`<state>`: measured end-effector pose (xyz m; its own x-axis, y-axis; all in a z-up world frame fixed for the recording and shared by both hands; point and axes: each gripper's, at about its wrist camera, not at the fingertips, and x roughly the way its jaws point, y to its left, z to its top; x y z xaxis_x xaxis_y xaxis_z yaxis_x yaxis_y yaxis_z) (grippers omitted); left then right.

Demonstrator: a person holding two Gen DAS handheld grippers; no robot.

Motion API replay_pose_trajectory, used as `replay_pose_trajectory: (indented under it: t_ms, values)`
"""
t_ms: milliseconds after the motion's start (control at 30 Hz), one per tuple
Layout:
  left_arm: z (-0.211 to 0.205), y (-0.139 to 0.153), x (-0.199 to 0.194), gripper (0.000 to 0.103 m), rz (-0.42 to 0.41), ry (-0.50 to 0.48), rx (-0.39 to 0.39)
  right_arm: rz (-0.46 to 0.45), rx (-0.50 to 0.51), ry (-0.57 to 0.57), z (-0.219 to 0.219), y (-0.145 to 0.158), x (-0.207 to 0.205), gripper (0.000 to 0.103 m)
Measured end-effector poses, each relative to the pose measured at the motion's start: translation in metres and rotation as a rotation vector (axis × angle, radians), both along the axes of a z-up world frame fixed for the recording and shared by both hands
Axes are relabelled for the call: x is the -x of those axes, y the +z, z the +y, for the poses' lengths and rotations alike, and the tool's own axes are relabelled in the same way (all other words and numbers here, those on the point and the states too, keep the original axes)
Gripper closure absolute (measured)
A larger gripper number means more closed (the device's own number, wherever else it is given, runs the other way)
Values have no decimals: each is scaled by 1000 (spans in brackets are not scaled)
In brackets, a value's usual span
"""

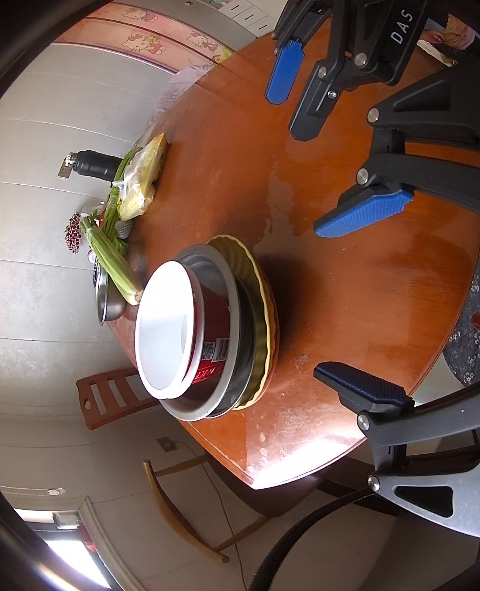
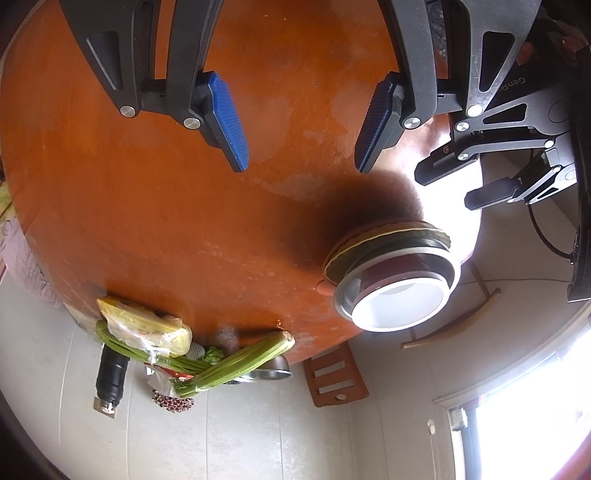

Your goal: Organize plates and bowls

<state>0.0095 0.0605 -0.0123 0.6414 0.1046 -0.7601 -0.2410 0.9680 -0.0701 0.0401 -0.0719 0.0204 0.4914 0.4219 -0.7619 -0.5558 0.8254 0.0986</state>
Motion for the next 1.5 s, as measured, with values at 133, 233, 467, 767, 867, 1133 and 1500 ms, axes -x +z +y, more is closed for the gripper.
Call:
replay_pose_trajectory:
  t_ms: [133,233,467,767,867,1133,1500]
  values:
    - [2,2,1,33,-7,9,-9,4,8,3,3,-2,1,41]
    - [3,2,1,33,-8,8,-10,6,7,4,4,-2,0,41]
    - [3,4,1,33,-12,11,-14,13,9,10,5,-3,1,41]
    - [2,6,3,33,-17,0,-13,16,10,6,4,-3,3,41]
    - [2,6,4,33,-18,-6,-15,18,10,7,4,-3,3,41]
    - [1,8,6,33,-22,-3,-15,19,9,3,3,-3,4,41]
    - [0,9,5,33,-18,-10,-21,23,19,8,4,-5,6,41]
